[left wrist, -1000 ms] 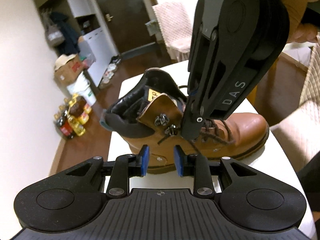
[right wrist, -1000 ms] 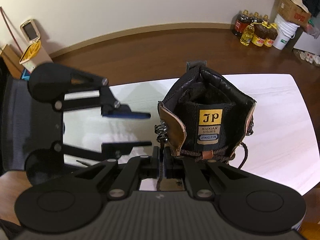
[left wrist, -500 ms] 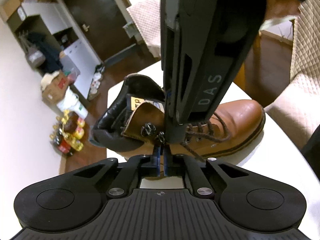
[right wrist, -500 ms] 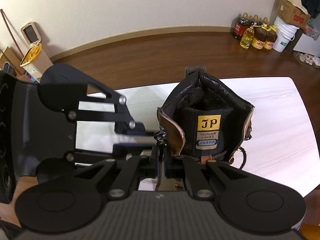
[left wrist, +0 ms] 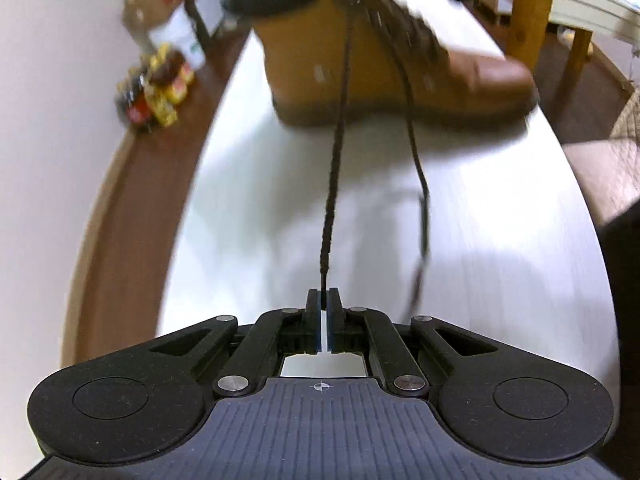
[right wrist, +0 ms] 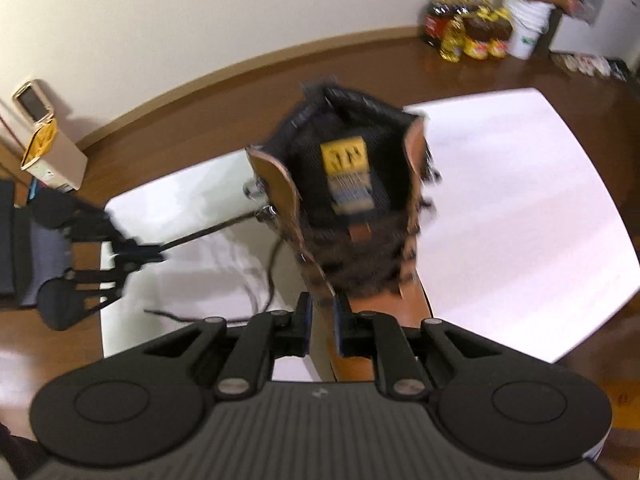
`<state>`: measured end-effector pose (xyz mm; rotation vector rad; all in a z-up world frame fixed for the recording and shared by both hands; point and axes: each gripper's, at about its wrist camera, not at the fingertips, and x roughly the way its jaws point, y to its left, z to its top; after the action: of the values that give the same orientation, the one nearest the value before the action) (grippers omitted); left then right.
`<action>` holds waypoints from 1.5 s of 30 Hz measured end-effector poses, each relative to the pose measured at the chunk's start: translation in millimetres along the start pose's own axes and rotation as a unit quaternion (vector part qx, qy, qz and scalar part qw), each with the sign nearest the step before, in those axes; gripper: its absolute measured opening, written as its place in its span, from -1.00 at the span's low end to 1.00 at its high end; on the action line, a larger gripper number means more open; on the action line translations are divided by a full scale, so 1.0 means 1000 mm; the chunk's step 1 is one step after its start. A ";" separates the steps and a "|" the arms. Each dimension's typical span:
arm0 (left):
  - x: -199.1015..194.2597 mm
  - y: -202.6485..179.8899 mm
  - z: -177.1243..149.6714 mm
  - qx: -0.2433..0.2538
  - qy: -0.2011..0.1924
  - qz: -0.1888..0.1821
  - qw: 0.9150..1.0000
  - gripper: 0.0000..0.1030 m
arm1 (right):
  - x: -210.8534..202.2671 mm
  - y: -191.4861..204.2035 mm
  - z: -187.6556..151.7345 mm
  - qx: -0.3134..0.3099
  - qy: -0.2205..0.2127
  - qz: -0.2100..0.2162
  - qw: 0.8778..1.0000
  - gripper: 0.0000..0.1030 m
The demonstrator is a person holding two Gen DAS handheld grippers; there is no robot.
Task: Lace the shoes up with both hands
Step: 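Pull the lace end away from the boot with the left gripper, then release the lace and move the left gripper toward the right gripper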
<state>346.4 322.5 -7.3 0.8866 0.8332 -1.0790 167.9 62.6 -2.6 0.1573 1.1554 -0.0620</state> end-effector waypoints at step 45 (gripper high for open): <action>-0.081 -0.016 0.046 0.157 -0.069 -0.155 0.973 -0.97 | 0.002 0.091 -0.057 -0.256 -0.072 0.097 0.959 -0.72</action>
<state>316.2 307.0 81.2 0.9488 0.7079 -1.5605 128.8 161.2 -18.3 -0.1917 0.9718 0.3921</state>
